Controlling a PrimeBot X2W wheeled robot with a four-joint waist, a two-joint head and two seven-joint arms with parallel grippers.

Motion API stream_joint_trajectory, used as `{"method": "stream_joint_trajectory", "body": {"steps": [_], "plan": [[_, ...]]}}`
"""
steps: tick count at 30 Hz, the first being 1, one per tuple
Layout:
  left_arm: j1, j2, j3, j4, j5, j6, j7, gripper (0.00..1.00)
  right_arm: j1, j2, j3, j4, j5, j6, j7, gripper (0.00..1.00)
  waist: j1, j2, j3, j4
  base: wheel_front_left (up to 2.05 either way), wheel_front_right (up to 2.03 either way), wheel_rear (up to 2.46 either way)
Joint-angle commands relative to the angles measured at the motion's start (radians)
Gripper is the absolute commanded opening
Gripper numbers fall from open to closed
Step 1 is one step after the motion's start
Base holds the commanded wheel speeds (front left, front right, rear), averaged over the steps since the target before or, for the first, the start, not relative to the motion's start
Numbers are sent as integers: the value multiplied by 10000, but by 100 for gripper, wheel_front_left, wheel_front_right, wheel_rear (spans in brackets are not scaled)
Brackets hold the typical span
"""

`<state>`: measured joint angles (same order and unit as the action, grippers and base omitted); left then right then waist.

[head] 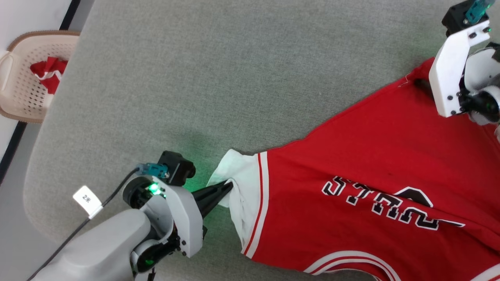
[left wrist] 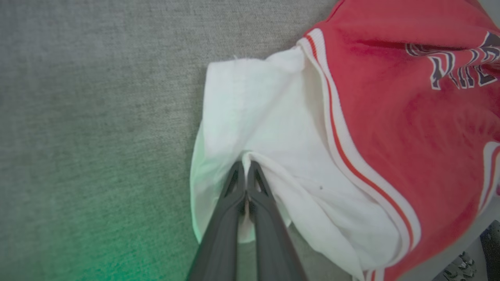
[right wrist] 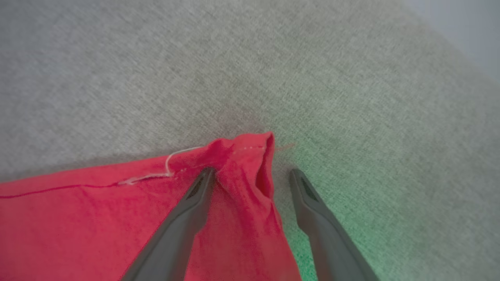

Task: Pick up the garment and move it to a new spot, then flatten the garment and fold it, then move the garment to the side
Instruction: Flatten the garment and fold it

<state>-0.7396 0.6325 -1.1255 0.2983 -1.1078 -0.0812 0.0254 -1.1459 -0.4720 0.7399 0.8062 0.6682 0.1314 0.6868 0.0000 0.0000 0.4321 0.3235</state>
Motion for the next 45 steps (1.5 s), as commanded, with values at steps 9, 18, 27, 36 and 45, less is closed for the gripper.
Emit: {"method": "stream_joint_trajectory", "body": {"steps": [9,18,27,36,45], "plan": [[-91,207,36,671,-179,-2,203,0,35,34,731,1324,549,-19,214,0,0,0,-136,-271,0,0,0],[-1734,1029,548,309,33,389,1181,0,-615,-69,718,666,966,-17,-1084,0,0,0,-937,-1086,0,0,0],[-4050,1461,974,561,366,213,2497,0,-979,-431,513,-193,1077,-17,-1542,0,0,0,-1810,-1850,0,0,0],[-6367,1070,1093,2085,911,-253,3068,0,-1523,-496,-306,-850,717,-17,-1902,0,0,0,-2325,-2361,0,0,0],[-8265,298,1036,3956,1066,-481,2967,0,-2174,3,-1258,-681,1,-17,-2357,0,0,0,-2350,-2655,0,0,0]]}}
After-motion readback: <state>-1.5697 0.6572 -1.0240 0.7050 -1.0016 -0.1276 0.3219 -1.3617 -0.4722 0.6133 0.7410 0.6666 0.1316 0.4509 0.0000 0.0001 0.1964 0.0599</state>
